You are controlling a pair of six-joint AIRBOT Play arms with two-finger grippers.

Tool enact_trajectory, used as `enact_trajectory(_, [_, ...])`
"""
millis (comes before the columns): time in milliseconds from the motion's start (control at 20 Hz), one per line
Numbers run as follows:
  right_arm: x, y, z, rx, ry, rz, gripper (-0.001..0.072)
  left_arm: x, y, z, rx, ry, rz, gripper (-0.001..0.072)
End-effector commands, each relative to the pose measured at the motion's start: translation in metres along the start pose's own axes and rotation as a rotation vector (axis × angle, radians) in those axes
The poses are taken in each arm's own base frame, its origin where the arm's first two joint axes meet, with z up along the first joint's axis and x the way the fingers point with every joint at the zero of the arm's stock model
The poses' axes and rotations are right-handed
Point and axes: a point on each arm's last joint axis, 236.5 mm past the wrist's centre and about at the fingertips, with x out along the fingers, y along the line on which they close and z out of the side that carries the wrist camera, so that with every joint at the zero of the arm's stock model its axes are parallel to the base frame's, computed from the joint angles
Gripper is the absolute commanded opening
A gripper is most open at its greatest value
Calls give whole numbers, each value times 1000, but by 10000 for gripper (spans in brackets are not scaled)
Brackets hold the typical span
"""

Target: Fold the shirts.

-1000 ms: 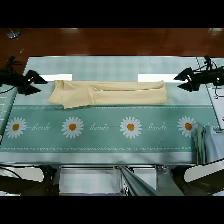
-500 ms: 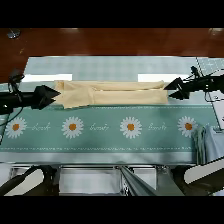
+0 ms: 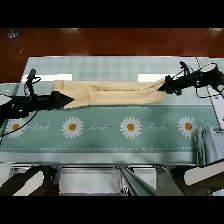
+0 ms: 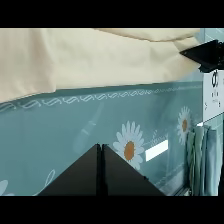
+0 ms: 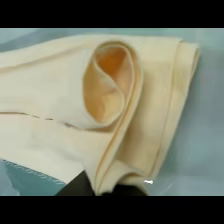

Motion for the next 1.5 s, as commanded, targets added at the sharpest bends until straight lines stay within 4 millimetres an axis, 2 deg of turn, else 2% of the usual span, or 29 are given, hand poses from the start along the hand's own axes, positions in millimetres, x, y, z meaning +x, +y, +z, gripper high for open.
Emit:
enact_trajectory(0, [-50,1,-17,-83,-22,-89,25,14,-27,2,89,1,-22,18])
enact_trajectory(150, [-87,18,-49,-130,-118,-111,24,48,-68,7,292,-22,17,17])
enact_trajectory(250, [-105,32,-76,-157,-193,-115,25,84,-94,8,364,-17,41,16])
enact_trajectory(350, [-120,47,-105,-176,-250,-107,25,128,-104,-1,391,52,102,16])
enact_trajectory(450, [-135,60,-125,-196,-304,-106,25,172,-111,-21,435,160,169,16])
enact_trajectory(600, [-153,77,-142,-219,-355,-96,25,230,-119,-47,473,278,229,17])
enact_trajectory(700, [-159,82,-150,-235,-363,-96,24,261,-124,-65,486,336,221,17])
enact_trajectory(800, [-159,83,-154,-238,-351,-93,24,284,-127,-94,450,394,197,17])
enact_trajectory(950, [-160,85,-149,-239,-374,-88,25,306,-137,-149,340,495,128,17])
enact_trajectory(1050, [-162,91,-145,-237,-398,-64,24,314,-141,-180,332,540,113,17])
enact_trajectory(1150, [-163,99,-143,-239,-407,-33,24,318,-142,-203,350,569,112,18])
enact_trajectory(1200, [-162,100,-143,-241,-408,-25,25,319,-142,-208,349,577,109,18])
enact_trajectory(1300, [-162,101,-143,-243,-407,-24,25,315,-156,-196,295,568,74,18])
enact_trajectory(1350, [-162,101,-143,-244,-407,-23,25,310,-163,-177,280,548,58,18])
enact_trajectory(1450, [-162,105,-144,-244,-407,-4,25,289,-174,-113,256,461,36,18])
